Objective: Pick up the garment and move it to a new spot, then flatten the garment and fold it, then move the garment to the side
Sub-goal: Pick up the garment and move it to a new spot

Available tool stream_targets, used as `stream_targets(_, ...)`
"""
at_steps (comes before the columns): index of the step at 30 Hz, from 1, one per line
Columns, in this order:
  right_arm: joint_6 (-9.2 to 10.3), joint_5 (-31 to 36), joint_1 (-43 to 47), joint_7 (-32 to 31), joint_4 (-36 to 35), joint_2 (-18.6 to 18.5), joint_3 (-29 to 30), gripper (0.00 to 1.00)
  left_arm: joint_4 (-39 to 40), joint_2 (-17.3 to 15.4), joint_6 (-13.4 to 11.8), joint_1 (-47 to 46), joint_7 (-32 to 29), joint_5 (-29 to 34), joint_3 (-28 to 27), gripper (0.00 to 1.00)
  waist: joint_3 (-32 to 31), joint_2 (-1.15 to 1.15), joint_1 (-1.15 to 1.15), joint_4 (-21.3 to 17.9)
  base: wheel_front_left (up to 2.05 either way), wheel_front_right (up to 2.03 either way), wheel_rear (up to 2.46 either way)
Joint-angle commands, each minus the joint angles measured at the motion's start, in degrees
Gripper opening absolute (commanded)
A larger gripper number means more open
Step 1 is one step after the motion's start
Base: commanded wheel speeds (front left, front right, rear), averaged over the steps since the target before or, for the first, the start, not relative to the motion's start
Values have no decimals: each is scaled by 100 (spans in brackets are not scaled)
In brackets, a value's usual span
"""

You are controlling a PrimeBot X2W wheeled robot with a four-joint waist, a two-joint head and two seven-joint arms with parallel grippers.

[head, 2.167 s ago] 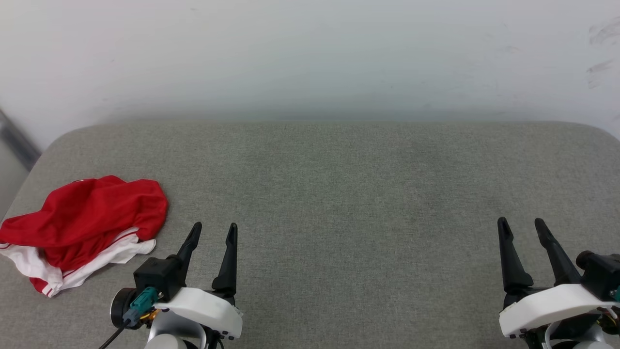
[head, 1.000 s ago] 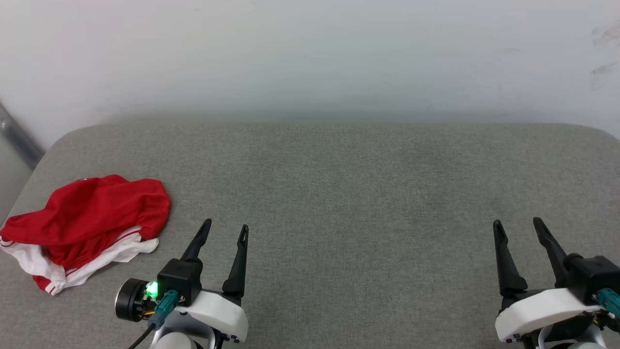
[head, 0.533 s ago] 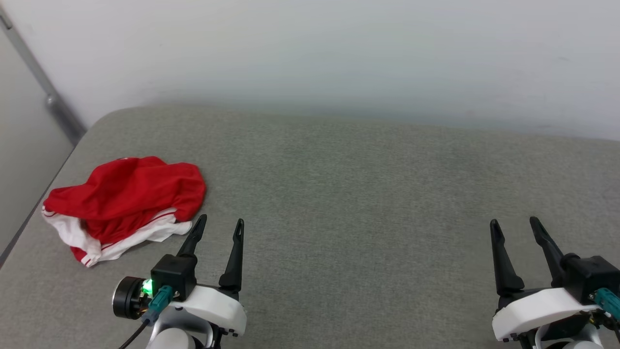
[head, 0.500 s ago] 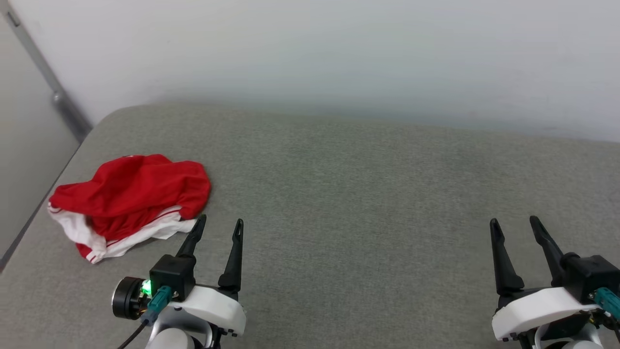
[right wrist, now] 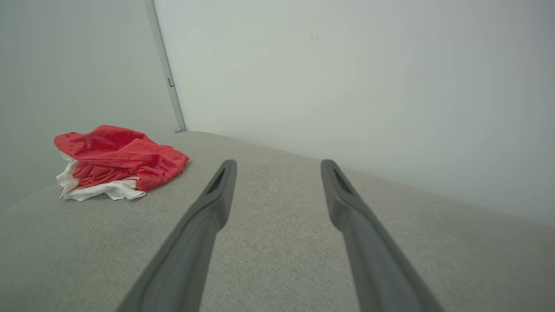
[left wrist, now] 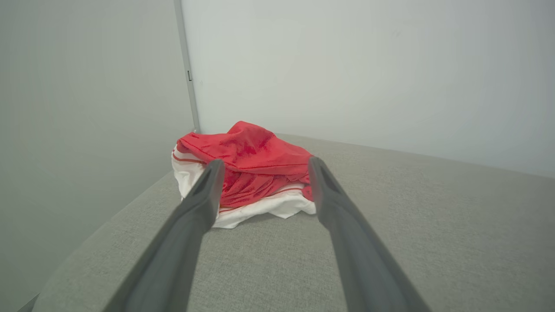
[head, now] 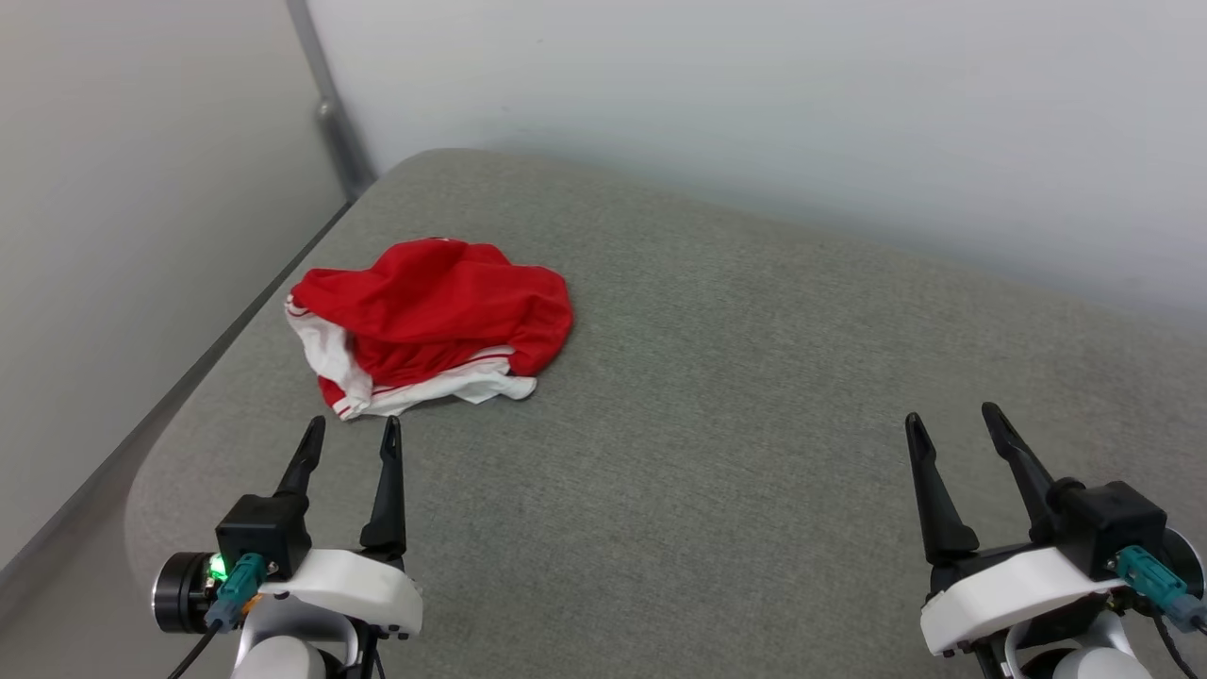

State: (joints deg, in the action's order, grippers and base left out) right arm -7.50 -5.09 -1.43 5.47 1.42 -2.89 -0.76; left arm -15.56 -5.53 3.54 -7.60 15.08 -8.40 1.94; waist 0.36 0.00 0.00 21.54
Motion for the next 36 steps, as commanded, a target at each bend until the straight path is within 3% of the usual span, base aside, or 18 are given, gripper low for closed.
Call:
stream_targets(1, 2, -37, -64, 6, -23, 3, -26, 100, 5, -35, -5, 6, 14, -24, -31, 100, 11, 0, 0, 225, 0, 0, 0)
stream_targets(13, 2, -41, -54, -54, -117, 3, -194, 100, -112, -91, -32, 22, 14, -63, -160, 100, 18, 0, 0, 548, 0, 0, 0)
stream_targets(24, 2, 189, -362, -248, -307, 3, -282, 100, -305, -205, 46, -800, -155, -219, -184, 100, 478, 0, 0, 265, 0, 0, 0)
stream_targets(30, 2, 403, -767, -455, -543, 3, -374, 100, -512, -552, 174, -2190, -840, -414, -240, 100, 1171, 0, 0, -116, 0, 0, 0)
stream_targets(36, 2, 584, -1116, -537, -730, -9, -412, 100, -1054, -1245, 345, -3493, -2080, -702, -143, 100, 1854, 0, 0, -612, 0, 0, 0)
